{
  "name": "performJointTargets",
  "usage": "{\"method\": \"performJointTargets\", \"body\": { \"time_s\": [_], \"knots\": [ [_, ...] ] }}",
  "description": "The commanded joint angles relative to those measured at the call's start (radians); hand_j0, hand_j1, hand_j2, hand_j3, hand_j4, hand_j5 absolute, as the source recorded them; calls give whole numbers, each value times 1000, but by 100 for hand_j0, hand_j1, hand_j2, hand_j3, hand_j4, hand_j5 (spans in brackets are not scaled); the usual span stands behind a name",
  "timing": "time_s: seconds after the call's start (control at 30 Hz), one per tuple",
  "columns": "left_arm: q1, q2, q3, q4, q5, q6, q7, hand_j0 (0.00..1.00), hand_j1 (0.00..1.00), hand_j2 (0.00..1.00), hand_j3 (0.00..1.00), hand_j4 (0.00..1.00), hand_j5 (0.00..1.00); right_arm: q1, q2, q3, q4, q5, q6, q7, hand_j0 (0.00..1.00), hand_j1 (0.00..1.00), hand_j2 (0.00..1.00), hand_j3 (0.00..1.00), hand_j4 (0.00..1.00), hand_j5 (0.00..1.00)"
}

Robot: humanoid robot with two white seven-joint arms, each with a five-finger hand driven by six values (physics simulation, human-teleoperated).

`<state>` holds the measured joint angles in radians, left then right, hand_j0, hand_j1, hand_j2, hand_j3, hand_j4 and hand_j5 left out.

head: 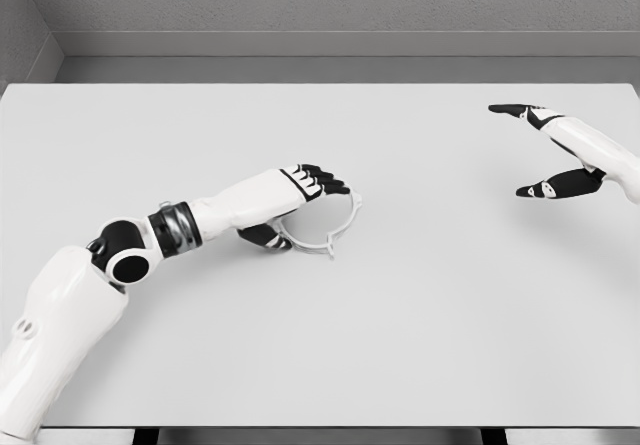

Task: Assemble PVC drainage pipe clamps

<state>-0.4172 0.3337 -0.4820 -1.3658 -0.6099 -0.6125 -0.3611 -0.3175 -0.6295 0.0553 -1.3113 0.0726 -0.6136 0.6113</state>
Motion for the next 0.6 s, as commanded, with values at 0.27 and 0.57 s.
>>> {"method": "performJointTargets", "body": {
  "time_s": [0.27, 0.57],
  "knots": [
    [-11, -38, 0, 33, -8, 2, 1, 100, 100, 100, 100, 100, 100, 2, -1, 0, 0, -8, 3, 0, 100, 100, 100, 100, 100, 100],
    [-29, -62, 6, 56, -24, 2, 1, 100, 100, 100, 100, 100, 100, 2, -6, -2, 0, -8, 3, 0, 100, 100, 100, 100, 100, 100]
  ]
}}
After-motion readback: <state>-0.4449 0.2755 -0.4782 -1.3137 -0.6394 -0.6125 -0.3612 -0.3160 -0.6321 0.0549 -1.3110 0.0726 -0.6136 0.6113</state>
